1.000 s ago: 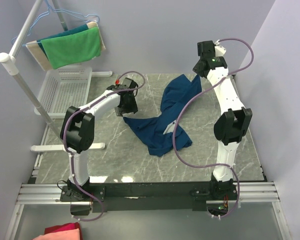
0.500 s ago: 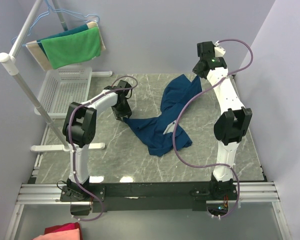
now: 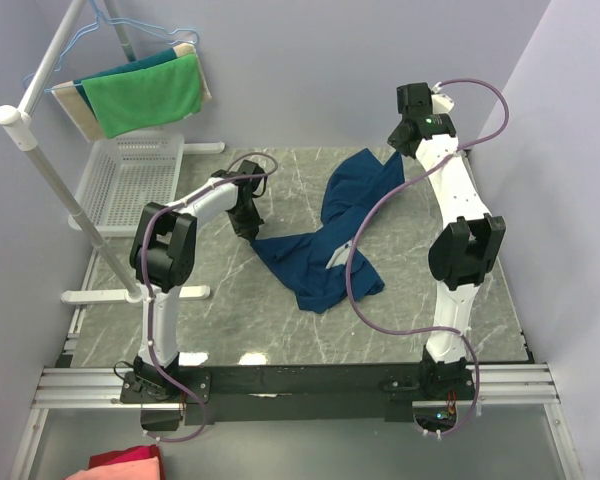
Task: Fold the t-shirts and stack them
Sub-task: Flatten the tshirt out
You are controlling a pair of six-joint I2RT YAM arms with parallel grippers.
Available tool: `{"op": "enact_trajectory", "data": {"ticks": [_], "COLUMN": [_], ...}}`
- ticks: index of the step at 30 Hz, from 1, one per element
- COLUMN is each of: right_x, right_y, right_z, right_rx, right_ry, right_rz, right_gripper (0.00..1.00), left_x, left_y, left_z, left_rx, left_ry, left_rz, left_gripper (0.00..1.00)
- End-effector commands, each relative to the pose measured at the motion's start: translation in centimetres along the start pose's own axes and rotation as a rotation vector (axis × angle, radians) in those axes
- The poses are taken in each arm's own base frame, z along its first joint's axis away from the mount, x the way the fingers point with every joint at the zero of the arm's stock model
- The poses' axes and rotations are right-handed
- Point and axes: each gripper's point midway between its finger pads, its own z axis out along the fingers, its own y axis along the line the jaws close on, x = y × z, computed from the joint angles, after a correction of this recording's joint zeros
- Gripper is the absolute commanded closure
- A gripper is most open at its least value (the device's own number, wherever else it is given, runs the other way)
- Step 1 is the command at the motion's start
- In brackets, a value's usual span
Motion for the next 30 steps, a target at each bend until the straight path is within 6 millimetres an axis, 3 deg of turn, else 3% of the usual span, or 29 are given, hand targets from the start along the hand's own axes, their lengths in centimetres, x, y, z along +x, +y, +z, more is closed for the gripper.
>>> {"op": "enact_trajectory", "data": {"ticks": [1, 4, 7, 12, 15, 18, 22, 23, 24, 29, 30], "right_x": [-0.9, -1.9, -3.9, -8.8, -11.1, -12.6, -14.1, -14.6, -15.1, -15.8, -15.9], "right_y": [-0.4, -0.6, -0.8, -1.2, -1.4, -1.5, -1.1, -1.1, -1.3, -1.9, -2.5], "right_z": [-0.3, -1.2, -3.2, -9.0, -12.3, -15.5, -19.9, -21.0, -22.8, -28.3, -30.3], "right_rx": [0.011, 0.014, -0.003, -0.076, -0.131, -0.185, -0.29, -0.315, -0.342, -0.451, -0.481], "right_ry": [-0.022, -0.043, -0.087, -0.2, -0.257, -0.299, -0.35, -0.371, -0.398, -0.458, -0.482], "right_rz": [0.023, 0.031, 0.044, 0.086, 0.115, 0.135, 0.138, 0.143, 0.145, 0.141, 0.147], "right_gripper": [1.0, 1.0, 1.0, 1.0, 1.0, 1.0, 1.0, 1.0, 1.0, 1.0, 1.0], "left_x": [-2.4, -4.1, -7.1, -13.8, -16.8, -18.5, -19.5, -19.8, -19.8, -17.9, -17.5], "left_y": [0.2, 0.5, 0.9, 2.4, 3.6, 4.5, 5.0, 5.0, 5.1, 6.3, 6.6], "left_z": [-2.5, -4.9, -8.8, -18.2, -23.4, -27.8, -33.6, -37.0, -37.9, -47.4, -48.8], "left_rx": [-0.036, -0.052, -0.06, -0.013, 0.043, 0.097, 0.194, 0.261, 0.282, 0.451, 0.474], "left_ry": [-0.103, -0.172, -0.282, -0.513, -0.617, -0.7, -0.838, -0.918, -0.943, -1.116, -1.144], "left_rz": [-0.011, -0.026, -0.057, -0.157, -0.211, -0.244, -0.254, -0.261, -0.26, -0.285, -0.289], "left_gripper": [0.99, 0.99, 0.99, 0.99, 0.99, 0.99, 0.99, 0.99, 0.99, 0.99, 0.99]}}
